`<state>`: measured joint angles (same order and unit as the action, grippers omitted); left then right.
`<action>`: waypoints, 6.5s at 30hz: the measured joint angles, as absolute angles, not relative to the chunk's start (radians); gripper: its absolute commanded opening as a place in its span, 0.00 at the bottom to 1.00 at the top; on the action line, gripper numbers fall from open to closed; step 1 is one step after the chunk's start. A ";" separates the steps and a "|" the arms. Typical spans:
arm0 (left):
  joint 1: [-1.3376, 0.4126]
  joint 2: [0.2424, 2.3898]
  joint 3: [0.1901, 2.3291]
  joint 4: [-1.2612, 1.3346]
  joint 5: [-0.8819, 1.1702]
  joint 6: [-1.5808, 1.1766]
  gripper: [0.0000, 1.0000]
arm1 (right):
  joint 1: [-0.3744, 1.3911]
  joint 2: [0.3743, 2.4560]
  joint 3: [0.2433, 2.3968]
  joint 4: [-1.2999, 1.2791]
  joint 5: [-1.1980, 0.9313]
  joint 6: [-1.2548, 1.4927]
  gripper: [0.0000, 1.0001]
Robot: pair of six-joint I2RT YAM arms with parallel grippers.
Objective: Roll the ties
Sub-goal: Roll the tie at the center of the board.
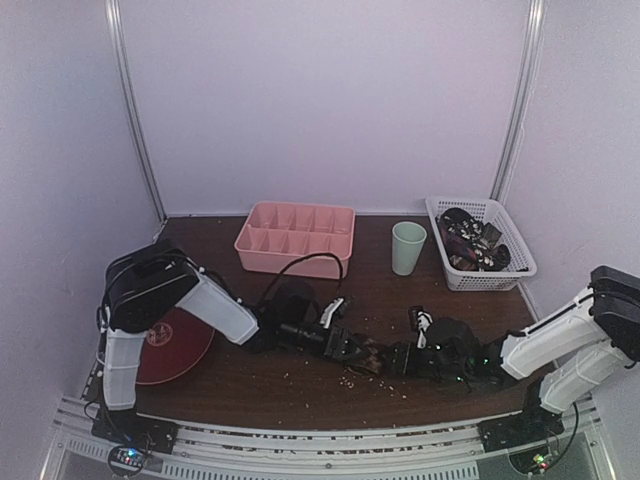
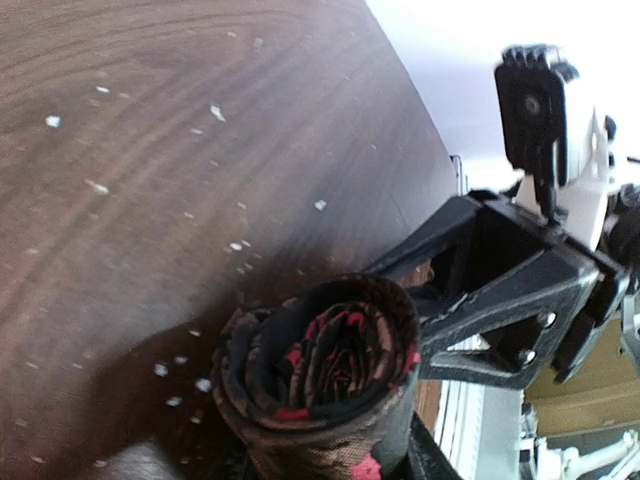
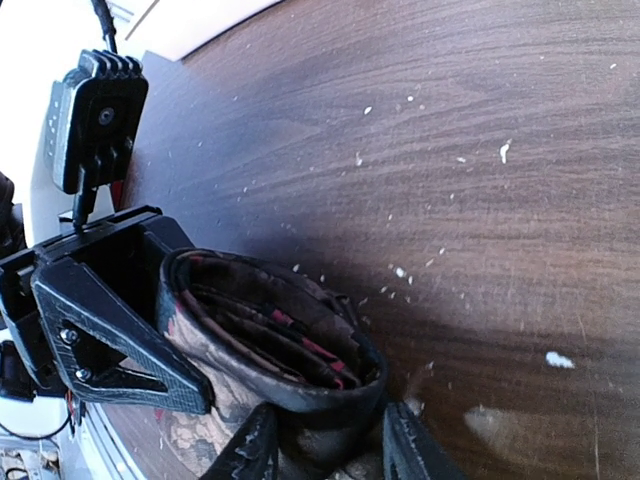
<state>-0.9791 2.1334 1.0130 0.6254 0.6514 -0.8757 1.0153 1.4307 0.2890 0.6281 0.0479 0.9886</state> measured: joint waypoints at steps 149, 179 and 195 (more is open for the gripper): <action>-1.275 1.662 0.404 0.714 -0.201 -0.244 0.84 | 1.279 1.643 0.628 0.323 0.086 1.004 0.32; -1.147 1.356 0.350 0.303 -0.166 -0.574 0.00 | 1.280 1.682 0.684 0.279 0.138 1.001 0.31; -1.061 1.582 0.662 0.070 -0.046 -0.643 0.00 | 1.280 1.700 0.699 0.282 0.150 0.992 0.31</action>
<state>-1.0607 1.5822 0.6621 0.0704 -0.0463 -0.6426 1.2797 1.7004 0.6994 0.2825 0.1497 0.9920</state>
